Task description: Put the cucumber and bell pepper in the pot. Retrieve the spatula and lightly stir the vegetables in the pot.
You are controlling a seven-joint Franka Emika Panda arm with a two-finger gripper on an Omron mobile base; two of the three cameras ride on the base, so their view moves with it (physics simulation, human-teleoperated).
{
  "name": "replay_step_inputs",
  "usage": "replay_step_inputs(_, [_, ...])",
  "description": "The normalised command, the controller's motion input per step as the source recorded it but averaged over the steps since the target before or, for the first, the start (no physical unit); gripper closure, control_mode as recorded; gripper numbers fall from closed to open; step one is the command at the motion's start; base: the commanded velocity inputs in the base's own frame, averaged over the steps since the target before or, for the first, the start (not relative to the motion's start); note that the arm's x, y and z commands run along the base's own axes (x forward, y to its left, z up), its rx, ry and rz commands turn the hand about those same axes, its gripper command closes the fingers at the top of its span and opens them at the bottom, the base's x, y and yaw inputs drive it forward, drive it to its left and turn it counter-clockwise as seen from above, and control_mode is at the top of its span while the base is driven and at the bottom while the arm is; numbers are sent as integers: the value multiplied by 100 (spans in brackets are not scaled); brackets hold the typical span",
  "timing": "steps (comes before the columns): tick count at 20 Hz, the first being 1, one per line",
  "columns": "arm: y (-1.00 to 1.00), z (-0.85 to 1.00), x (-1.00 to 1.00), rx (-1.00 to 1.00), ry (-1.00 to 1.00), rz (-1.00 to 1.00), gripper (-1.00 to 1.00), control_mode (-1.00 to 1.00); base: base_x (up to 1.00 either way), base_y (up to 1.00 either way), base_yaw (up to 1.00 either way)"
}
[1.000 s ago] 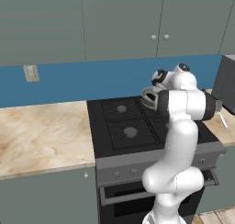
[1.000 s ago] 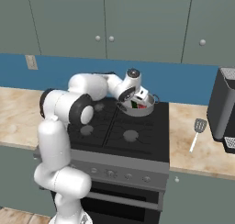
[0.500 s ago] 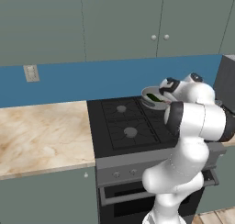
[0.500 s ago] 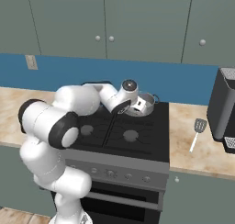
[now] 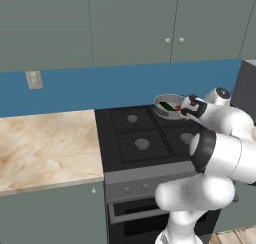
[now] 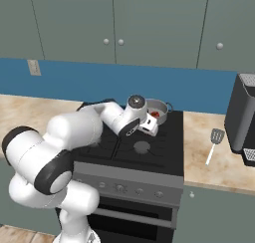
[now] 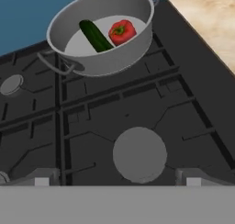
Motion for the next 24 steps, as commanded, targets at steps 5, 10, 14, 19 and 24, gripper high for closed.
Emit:
replay_step_inputs(5, [-41,6,-25,0,6,-9,-100,-100,0,0,0])
replay_step_inputs(10, [-62,0,-10,2,8,-17,-100,-100,0,0,0])
replay_step_inputs(14, [-79,0,-8,4,14,-18,-100,-100,0,0,0])
replay_step_inputs(19, [-68,0,-9,1,15,-14,-100,-100,0,0,0])
replay_step_inputs(24, [-44,-3,-28,0,4,-6,-100,-100,0,0,0])
